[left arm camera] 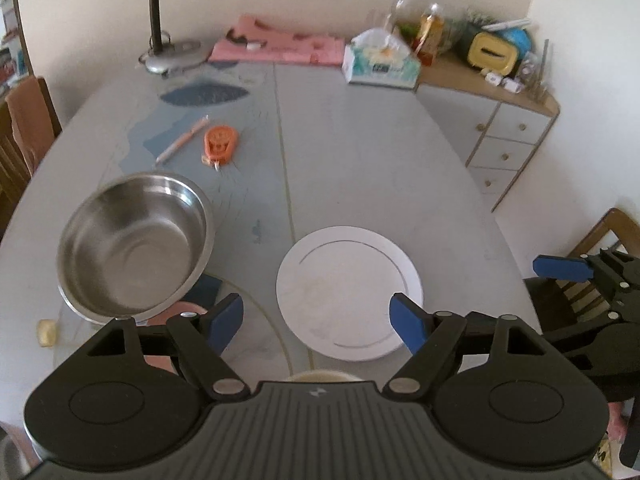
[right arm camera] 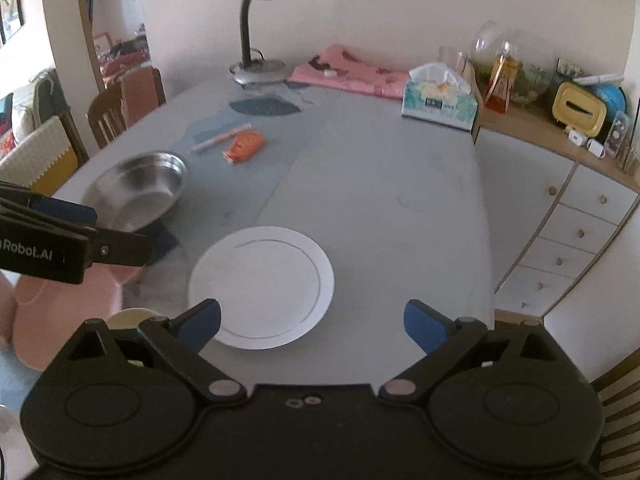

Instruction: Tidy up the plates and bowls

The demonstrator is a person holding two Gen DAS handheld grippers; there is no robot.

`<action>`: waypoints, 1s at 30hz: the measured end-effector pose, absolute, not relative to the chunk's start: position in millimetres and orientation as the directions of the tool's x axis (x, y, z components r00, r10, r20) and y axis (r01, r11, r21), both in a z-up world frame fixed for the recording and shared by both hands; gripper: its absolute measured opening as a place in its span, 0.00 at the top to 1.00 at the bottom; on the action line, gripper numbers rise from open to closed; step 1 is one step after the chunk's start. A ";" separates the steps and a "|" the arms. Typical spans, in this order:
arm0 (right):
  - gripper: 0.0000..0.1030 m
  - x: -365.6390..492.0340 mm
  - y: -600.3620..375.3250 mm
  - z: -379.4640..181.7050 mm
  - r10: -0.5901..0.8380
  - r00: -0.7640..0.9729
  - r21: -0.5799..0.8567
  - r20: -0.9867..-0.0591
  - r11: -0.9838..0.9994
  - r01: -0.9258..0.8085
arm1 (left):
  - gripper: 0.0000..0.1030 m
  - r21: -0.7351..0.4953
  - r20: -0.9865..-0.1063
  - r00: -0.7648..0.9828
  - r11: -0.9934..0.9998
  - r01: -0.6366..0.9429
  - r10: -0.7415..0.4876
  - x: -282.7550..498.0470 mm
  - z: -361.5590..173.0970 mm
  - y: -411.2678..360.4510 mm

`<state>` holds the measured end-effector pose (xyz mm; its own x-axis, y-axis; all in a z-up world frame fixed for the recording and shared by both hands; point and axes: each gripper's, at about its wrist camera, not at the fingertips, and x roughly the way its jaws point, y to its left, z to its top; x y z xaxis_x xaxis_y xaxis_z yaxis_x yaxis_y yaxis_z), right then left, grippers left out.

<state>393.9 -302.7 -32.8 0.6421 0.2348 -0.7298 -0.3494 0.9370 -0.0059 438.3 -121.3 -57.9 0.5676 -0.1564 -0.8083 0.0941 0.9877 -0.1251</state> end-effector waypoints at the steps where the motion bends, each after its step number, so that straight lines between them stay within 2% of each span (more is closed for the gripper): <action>1: 0.06 400.0 -303.2 -35.8 0.235 0.633 -0.001 -0.738 0.937 -0.349 | 0.22 -0.128 -0.817 0.556 0.988 0.087 -0.155 445.7 -63.1 -121.1; 7: 0.12 434.8 -302.7 -55.5 0.223 0.587 0.021 -0.778 0.943 -0.331 | 0.22 -0.147 -0.854 0.499 0.988 0.042 -0.149 478.8 -90.5 -119.4; 14: 0.25 465.7 -298.8 -76.5 0.221 0.548 0.036 -0.807 0.944 -0.329 | 0.23 -0.115 -0.879 0.462 0.993 0.028 -0.115 499.7 -116.8 -120.6; 17: 0.30 475.0 -296.8 -84.9 0.220 0.530 0.043 -0.819 0.944 -0.326 | 0.35 -0.125 -0.892 0.436 0.992 0.010 -0.117 507.0 -128.3 -117.5; 20: 0.35 481.8 -296.2 -93.2 0.223 0.512 0.054 -0.830 0.944 -0.325 | 0.37 -0.142 -0.900 0.417 0.990 -0.007 -0.126 512.9 -137.0 -116.0; 23: 0.44 487.4 -296.3 -99.0 0.231 0.495 0.070 -0.838 0.944 -0.323 | 0.44 -0.154 -0.907 0.399 0.988 -0.013 -0.136 518.5 -142.6 -115.9; 25: 0.45 490.1 -296.0 -102.1 0.236 0.487 0.076 -0.841 0.943 -0.324 | 0.49 -0.155 -0.911 0.390 0.988 -0.018 -0.135 520.1 -144.8 -116.5; 27: 0.48 491.9 -295.5 -104.9 0.239 0.478 0.084 -0.845 0.942 -0.324 | 0.60 -0.163 -0.915 0.378 0.986 -0.020 -0.143 521.9 -147.7 -116.4; 30: 0.54 494.0 -295.2 -108.6 0.250 0.465 0.098 -0.850 0.940 -0.325 | 0.64 -0.162 -0.919 0.369 0.986 -0.028 -0.141 523.4 -150.2 -115.9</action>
<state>494.0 -295.2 -108.6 0.4647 0.2497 -0.8495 -0.3253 0.9405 0.0985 523.4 -115.9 -150.2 0.3687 -0.1407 -0.9188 -0.0277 0.9864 -0.1622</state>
